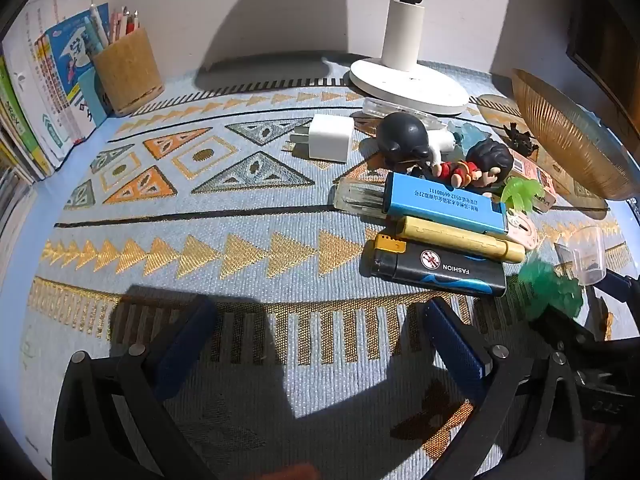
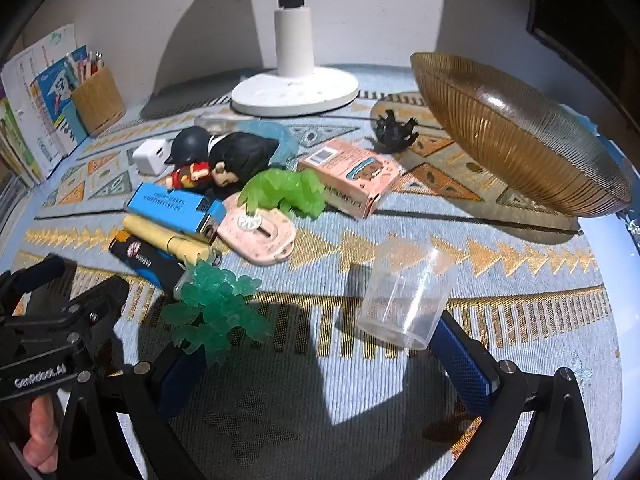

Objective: Organize rigid objects

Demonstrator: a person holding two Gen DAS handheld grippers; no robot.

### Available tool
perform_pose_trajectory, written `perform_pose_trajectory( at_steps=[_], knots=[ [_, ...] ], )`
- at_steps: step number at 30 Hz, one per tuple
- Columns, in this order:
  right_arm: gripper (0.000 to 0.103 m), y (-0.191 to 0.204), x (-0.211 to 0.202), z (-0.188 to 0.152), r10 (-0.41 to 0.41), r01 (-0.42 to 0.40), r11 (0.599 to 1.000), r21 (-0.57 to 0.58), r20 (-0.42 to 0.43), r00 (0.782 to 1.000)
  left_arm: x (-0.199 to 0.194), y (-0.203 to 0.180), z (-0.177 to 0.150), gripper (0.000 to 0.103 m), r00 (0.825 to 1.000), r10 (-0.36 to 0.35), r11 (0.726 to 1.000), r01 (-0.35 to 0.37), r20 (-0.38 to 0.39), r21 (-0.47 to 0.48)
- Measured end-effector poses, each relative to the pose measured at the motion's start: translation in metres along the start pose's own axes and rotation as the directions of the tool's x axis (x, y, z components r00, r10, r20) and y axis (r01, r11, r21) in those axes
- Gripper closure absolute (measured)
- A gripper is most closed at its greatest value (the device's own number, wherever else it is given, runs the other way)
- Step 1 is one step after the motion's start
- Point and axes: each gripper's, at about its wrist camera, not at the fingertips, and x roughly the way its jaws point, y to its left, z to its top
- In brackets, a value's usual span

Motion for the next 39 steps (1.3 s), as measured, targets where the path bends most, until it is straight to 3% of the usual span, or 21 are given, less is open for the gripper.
perform_pose_trajectory(
  at_steps=[5,9,11,14,16,17,18,22,27,31,39],
  knots=[
    [0.000,0.016,-0.010,-0.039,-0.039,0.038,0.999,0.014,0.054,0.998,-0.002,-0.001,-0.005,0.000,0.999,-0.006,1.000,0.008,-0.053,0.029],
    [0.000,0.022,-0.029,-0.050,-0.041,0.045,0.997,0.068,-0.070,0.997,-0.024,0.002,-0.021,0.001,0.994,-0.052,0.998,0.054,-0.094,0.018],
    [0.000,0.031,-0.065,-0.067,-0.092,0.091,0.993,0.078,0.010,0.996,-0.048,0.008,-0.025,0.001,0.996,-0.082,0.997,0.082,-0.027,-0.009],
    [0.000,0.040,-0.111,-0.062,-0.128,0.119,0.990,0.080,0.128,0.983,-0.083,0.009,-0.029,0.001,0.991,-0.062,0.998,0.062,0.115,0.010],
    [0.000,0.039,-0.137,-0.068,-0.150,0.128,0.987,0.096,0.266,0.952,-0.097,0.009,-0.021,0.001,0.975,-0.069,0.998,0.067,0.209,0.016],
    [0.000,0.039,-0.150,-0.077,-0.162,0.126,0.984,0.123,0.362,0.918,-0.102,0.010,-0.020,0.001,0.964,-0.082,0.996,0.084,0.253,0.003],
    [0.000,0.038,-0.151,-0.071,-0.162,0.119,0.984,0.134,0.386,0.908,-0.100,0.013,-0.013,0.001,0.960,-0.093,0.995,0.101,0.263,-0.017],
    [0.000,0.036,-0.150,-0.051,-0.120,0.081,0.986,0.147,0.282,0.952,-0.100,0.015,-0.009,0.001,0.964,-0.133,0.987,0.149,0.231,-0.055],
    [0.000,0.030,-0.136,-0.055,-0.102,0.065,0.986,0.154,0.250,0.963,-0.083,0.002,-0.020,0.001,0.965,-0.120,0.991,0.130,0.234,-0.028],
    [0.000,0.020,-0.126,-0.057,-0.102,0.073,0.989,0.127,0.233,0.967,-0.081,-0.001,-0.029,0.001,0.951,-0.138,0.988,0.152,0.278,-0.031],
    [0.000,0.026,-0.096,-0.070,-0.088,0.069,0.994,0.083,0.243,0.966,-0.072,-0.012,-0.032,0.001,0.956,-0.102,0.994,0.110,0.274,-0.011]
  ],
)
